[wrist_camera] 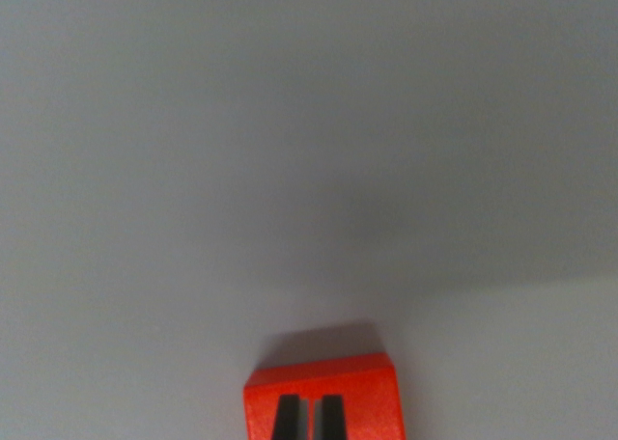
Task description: Reach red block
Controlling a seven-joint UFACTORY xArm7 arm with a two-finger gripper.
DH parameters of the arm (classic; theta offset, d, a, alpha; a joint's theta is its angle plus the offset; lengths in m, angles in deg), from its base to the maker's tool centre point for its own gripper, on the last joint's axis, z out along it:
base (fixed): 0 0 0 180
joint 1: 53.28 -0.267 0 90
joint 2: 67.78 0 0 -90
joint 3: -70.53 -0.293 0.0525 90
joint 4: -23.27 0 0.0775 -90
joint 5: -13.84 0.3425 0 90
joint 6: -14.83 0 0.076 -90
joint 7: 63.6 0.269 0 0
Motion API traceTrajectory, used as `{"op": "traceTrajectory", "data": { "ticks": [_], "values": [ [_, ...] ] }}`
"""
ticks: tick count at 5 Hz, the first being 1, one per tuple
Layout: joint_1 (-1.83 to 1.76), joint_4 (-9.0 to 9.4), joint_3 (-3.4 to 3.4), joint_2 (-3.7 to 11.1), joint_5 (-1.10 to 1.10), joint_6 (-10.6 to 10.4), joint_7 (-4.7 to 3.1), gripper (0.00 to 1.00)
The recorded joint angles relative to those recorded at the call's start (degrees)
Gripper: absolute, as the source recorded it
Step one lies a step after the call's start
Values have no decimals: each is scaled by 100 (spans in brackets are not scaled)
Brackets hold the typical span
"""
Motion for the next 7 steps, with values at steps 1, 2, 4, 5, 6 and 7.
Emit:
{"op": "traceTrajectory", "data": {
  "ticks": [1,2,4,5,6,7],
  "values": [
    [0,0,0,0,0,0,0,0],
    [18,103,17,35,3,-130,-13,0],
    [31,184,31,62,5,-232,-24,0],
    [31,184,31,62,5,-232,-24,0],
    [41,241,40,82,6,-305,-32,0],
    [41,241,40,82,6,-305,-32,0]
  ]
}}
